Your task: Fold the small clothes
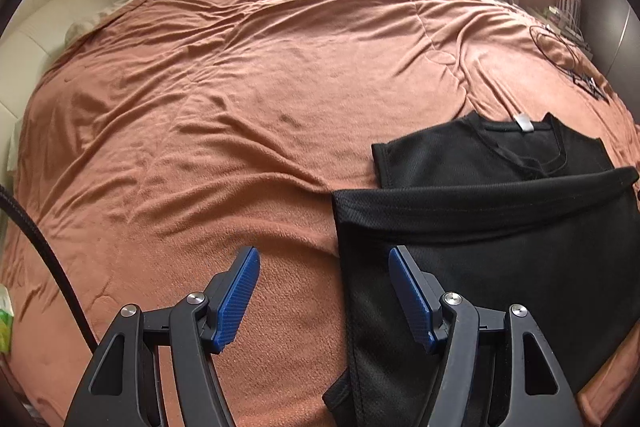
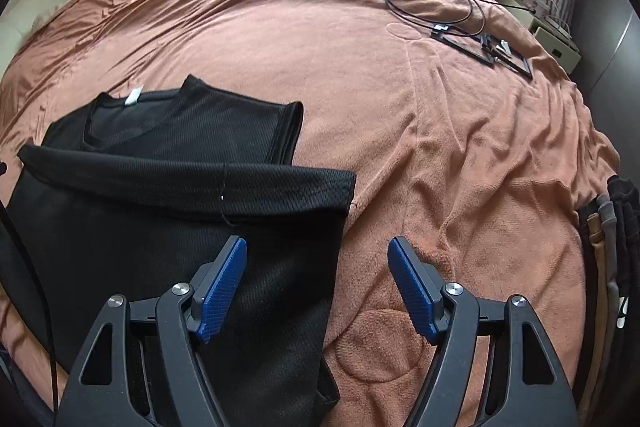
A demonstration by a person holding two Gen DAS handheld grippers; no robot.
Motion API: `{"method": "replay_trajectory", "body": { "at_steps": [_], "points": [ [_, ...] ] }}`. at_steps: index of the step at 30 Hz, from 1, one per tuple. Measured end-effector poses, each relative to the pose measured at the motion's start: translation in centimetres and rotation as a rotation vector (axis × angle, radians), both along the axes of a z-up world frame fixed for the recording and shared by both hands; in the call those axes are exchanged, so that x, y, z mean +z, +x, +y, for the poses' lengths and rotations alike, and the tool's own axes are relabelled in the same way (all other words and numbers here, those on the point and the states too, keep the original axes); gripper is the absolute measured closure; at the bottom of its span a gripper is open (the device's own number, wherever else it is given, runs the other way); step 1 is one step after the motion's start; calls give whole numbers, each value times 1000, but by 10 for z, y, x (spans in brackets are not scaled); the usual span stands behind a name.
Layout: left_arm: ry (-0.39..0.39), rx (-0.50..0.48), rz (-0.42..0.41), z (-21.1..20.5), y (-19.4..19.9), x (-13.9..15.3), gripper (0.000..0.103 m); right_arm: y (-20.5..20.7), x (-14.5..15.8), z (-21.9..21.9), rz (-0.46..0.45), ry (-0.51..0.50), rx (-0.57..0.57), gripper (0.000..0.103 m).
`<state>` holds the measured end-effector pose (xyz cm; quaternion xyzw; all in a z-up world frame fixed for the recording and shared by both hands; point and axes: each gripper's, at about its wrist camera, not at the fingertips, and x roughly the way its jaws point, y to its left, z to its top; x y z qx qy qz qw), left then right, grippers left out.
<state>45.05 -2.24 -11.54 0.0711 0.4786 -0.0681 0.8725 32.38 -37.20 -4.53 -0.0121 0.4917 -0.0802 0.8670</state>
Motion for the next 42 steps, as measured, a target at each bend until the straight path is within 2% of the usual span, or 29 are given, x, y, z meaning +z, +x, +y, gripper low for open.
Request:
{"method": "replay_trajectory", "body": {
  "at_steps": [5,9,16,22,25,27,30,35,39,41,42],
  "points": [
    [44,-39,52,-12,11,-26,34,20,-20,4,75,-59,-2,31],
    [62,-50,86,-20,25,-42,34,39,-28,7,83,-78,-5,32],
    [78,-67,70,-28,53,-41,34,73,-31,4,72,-142,-8,32],
    [77,-65,50,-33,78,-43,34,96,-34,-7,44,-157,-36,32],
    [62,-48,37,-33,85,-42,34,107,-40,-13,41,-173,-67,37],
    [43,-47,34,-33,88,-41,35,111,-44,-16,47,-149,-73,47],
    [35,-66,30,-33,87,-41,39,111,-43,-17,40,-115,-60,55],
    [-17,-63,48,-26,88,-41,48,101,-42,-19,50,-53,-26,60],
    [-59,-54,49,-21,90,-39,53,93,-44,-23,45,8,-16,72],
    [-55,-49,56,-21,93,-43,60,92,-43,-28,46,21,-18,77],
    [-59,-46,59,-21,95,-44,63,91,-41,-30,44,19,-20,84]
  ]
}}
